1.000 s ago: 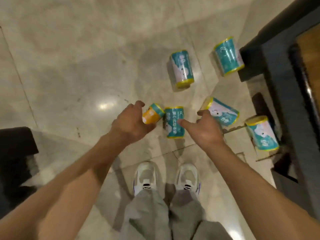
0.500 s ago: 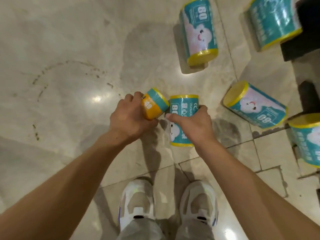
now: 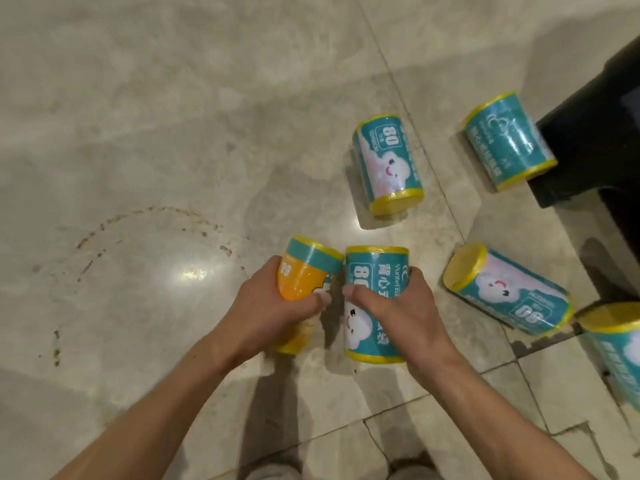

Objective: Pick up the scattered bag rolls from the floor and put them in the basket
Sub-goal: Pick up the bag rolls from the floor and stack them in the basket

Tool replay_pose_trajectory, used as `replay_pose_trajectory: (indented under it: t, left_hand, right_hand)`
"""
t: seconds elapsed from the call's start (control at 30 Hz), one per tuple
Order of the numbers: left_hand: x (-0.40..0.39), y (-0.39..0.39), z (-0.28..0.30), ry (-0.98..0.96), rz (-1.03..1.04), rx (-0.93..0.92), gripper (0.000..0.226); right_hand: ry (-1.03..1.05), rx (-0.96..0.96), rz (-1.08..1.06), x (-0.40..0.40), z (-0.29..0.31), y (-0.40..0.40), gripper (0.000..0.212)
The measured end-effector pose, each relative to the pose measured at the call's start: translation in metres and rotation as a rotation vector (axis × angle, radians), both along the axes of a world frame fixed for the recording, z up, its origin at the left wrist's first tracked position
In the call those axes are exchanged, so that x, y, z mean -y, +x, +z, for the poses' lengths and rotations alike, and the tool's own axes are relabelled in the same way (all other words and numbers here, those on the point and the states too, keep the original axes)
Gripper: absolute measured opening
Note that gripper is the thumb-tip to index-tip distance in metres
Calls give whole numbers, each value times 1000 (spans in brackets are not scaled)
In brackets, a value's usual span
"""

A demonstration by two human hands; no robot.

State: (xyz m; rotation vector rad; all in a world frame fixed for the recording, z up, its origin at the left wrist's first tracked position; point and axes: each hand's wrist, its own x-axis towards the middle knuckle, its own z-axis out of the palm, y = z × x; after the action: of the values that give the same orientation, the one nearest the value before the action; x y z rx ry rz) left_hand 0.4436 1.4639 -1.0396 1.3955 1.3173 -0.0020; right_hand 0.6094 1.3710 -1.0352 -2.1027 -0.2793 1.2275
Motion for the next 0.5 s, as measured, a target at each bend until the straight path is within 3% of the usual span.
replay_pose_trajectory:
  t: [0.23,0.33,0.5]
  left_hand:
    - [-24,20,76,-41,177,347,59]
    - [-30,24,131,-46,226,469,43]
    - [-18,17,251,-122,241,540,37]
  right_hand:
    - [332,-84,-8,-24,85,18,55]
    - [396,-143,-27,-26,138,25,39]
    - [424,-266,-3,-9,259,33,55]
